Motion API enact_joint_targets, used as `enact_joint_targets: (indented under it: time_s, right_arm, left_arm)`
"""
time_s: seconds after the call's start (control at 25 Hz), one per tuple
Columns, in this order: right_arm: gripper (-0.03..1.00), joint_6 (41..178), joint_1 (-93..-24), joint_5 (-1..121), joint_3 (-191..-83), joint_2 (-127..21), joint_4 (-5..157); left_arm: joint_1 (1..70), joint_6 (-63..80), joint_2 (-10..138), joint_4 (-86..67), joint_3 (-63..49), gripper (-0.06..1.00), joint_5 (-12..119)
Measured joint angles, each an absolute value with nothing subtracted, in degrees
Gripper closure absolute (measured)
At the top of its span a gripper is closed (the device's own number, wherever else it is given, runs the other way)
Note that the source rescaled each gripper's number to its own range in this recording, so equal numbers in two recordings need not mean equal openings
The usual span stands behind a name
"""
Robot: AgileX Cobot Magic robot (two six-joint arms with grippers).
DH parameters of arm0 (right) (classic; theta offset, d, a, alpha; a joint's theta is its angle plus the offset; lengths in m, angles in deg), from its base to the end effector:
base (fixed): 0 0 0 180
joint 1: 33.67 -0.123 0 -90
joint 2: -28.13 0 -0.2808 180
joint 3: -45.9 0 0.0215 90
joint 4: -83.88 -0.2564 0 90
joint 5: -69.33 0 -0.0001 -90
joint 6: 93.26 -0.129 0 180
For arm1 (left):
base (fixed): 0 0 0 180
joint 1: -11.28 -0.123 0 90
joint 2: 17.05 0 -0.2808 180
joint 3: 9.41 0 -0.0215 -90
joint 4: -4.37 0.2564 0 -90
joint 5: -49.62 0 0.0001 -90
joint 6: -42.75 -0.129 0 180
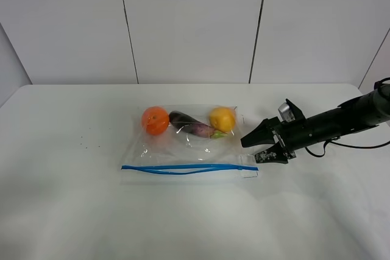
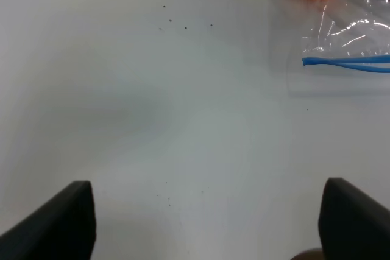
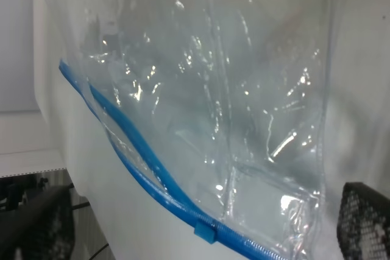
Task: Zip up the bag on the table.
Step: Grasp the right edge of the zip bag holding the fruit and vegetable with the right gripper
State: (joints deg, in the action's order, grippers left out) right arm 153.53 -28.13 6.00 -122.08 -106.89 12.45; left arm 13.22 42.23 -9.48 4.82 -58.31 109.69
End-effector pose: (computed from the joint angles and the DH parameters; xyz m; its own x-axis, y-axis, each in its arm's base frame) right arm 0.3657 0.0744 0.0496 -0.9774 -0.0308 -0.2091 -0.1926 0.5377 0.8209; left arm 0.0389 -0.0004 0.2618 -0.4462 0.0281 -0.8945 0.0336 0.9993 0.0147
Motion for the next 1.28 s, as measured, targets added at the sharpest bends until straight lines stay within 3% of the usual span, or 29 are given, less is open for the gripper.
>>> enact_joint_targets:
  time_s: [1.04, 1.28]
  right_arm:
    - [0.02, 155.01, -28.13, 2.14, -122.12, -111.22, 9.98]
    - [0.09, 155.22, -28.13, 1.75, -122.12, -111.48, 9.42]
  left_arm:
    - [13.22, 42.23, -9.48, 4.82, -58.31, -0.06, 109.69]
    - [13.22, 42.23, -9.48, 4.82, -58.31, -0.06, 109.69]
